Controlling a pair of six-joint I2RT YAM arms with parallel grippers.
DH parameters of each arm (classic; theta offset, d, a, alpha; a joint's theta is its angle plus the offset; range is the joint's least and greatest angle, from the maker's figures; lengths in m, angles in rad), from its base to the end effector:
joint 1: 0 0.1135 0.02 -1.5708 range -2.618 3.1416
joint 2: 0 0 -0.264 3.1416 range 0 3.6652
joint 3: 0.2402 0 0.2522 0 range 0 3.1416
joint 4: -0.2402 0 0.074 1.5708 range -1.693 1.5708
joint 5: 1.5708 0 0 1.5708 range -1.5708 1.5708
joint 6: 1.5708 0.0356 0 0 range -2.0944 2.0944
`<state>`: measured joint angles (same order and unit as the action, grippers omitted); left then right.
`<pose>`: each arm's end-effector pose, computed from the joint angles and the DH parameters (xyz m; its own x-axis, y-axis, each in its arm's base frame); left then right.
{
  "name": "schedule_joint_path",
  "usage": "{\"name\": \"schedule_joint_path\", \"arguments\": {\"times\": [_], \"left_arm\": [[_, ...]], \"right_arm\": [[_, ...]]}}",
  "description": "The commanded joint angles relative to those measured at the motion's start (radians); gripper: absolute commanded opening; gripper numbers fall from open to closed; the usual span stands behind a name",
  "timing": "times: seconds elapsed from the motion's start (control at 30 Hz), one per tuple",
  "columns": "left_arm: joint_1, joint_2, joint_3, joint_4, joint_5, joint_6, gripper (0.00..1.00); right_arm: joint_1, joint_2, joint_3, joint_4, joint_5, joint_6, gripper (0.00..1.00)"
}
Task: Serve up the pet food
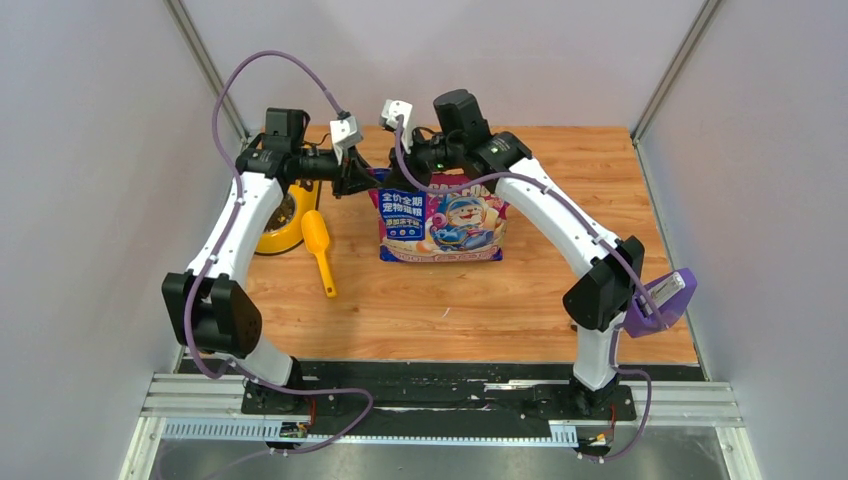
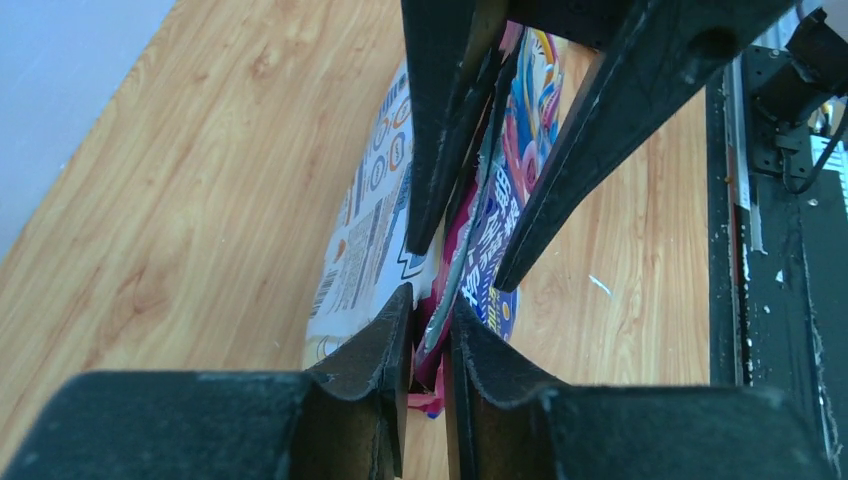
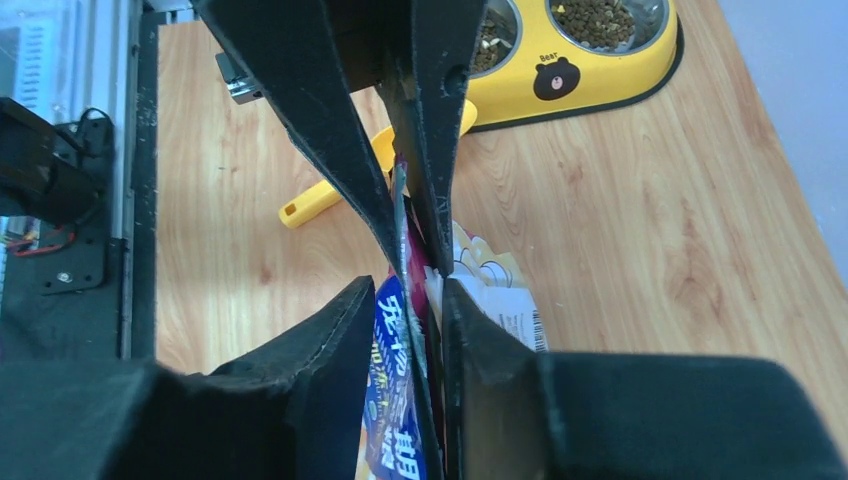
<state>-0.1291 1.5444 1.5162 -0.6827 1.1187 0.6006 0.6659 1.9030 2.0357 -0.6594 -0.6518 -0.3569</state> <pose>0.3206 -0.0739 0.3720 -0.1200 0.2645 -0.9569 0.9698 0.2375 -0.0560 0.3243 0.2823 0.4035 -0.0547 -0.3962 -0.9165 -0.9847 0.1737 -0.0163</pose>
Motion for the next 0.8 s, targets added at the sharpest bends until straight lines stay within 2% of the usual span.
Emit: {"name": "schedule_joint_path", "arguments": {"times": [0.0,0.23,0.37,0.4,0.47,0.53,0.63,0.77], "left_arm": [[0.002,0.03,0.077,-0.072,0.061,0.051,0.21],[0.002,0.023,0.085,-0.087,0.046,0.094,0.09],[0.003,0.019,0.091,-0.099,0.035,0.102,0.08],[0.003,0.019,0.093,-0.094,0.034,0.098,0.16],[0.003,0.019,0.092,-0.071,0.033,0.072,0.23],[0.003,0.017,0.09,-0.05,0.033,0.057,0.25],[0.003,0.014,0.083,-0.03,0.026,0.049,0.24],[0.003,0.018,0.079,-0.03,0.029,0.051,0.18]], "right_arm": [[0.004,0.003,0.034,0.001,0.028,-0.094,0.23],[0.005,-0.001,0.034,-0.042,0.025,-0.147,0.0],[0.004,0.0,0.037,-0.055,0.038,-0.166,0.0],[0.004,0.002,0.04,-0.054,0.038,-0.169,0.0],[0.004,0.014,0.054,-0.055,0.043,-0.166,0.06],[0.005,0.026,0.067,-0.057,0.047,-0.162,0.11],[0.01,0.035,0.076,-0.06,0.042,-0.161,0.14],[0.017,0.032,0.057,-0.063,0.049,-0.173,0.13]]}}
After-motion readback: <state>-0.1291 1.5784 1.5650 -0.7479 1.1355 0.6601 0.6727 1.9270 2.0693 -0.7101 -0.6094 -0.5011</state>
